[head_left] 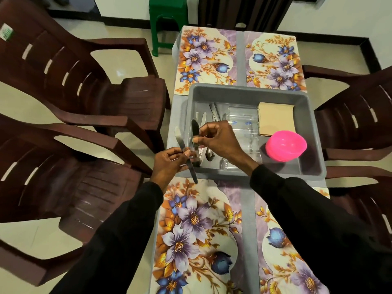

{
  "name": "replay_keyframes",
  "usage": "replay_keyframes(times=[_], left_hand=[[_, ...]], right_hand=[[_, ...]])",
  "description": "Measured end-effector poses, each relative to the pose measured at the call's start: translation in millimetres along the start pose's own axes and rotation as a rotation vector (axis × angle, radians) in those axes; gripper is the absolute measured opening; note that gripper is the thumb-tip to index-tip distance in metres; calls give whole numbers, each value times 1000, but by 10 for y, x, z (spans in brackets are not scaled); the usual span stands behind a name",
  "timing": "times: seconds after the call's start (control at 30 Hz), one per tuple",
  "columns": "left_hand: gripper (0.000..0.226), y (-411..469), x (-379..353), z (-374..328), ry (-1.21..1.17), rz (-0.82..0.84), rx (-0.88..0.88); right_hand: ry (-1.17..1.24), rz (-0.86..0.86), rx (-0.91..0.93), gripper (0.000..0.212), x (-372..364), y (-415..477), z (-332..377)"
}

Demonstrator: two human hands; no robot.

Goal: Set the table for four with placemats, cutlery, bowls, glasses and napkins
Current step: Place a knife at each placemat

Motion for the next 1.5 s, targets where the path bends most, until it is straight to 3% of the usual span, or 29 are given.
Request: replay_keyframes(times=[0.23,0.4,0.6,0.73,0.83,0.9,1.0,1.3,1.5], left_hand=[[14,25,43,20,16,-36,-31],[17,43,27,-8,-80,16,52],[14,79,13,64,-69,-7,95],[19,93,35,125,-81,-35,134],[35,91,86,173,-135,-77,172],[43,87,118,212,-146,-93,188],[53,74,147,234,-138,-80,201],[32,70,219,267,-105,-126,205],[34,91,225,282,-82,-144,213]], right_hand=[[-15,-2,-38,11,-36,3,58],[72,26,-126,15,-72,45,103],[-61,93,-175,13,-271,-63,-116],[-345,-16,110,7,-128,199,-327],[-645,236,333,25,-193,339,-584],[-798,438,463,25,-284,304,-733],[-913,490,618,17,-309,256,-838],[-937,526,689,24,-237,289,-920],[-970,471,697,26,-245,365,-856]])
Point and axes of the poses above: each hand's wrist, its own y-axis towards the middle knuckle, its own x-axis out of the back of the hand, z = x × y, the point moved 5 cm from there along y, towards the middle knuckle, and after that the axes turned 12 degrees about -z, right-handed, at the moved point
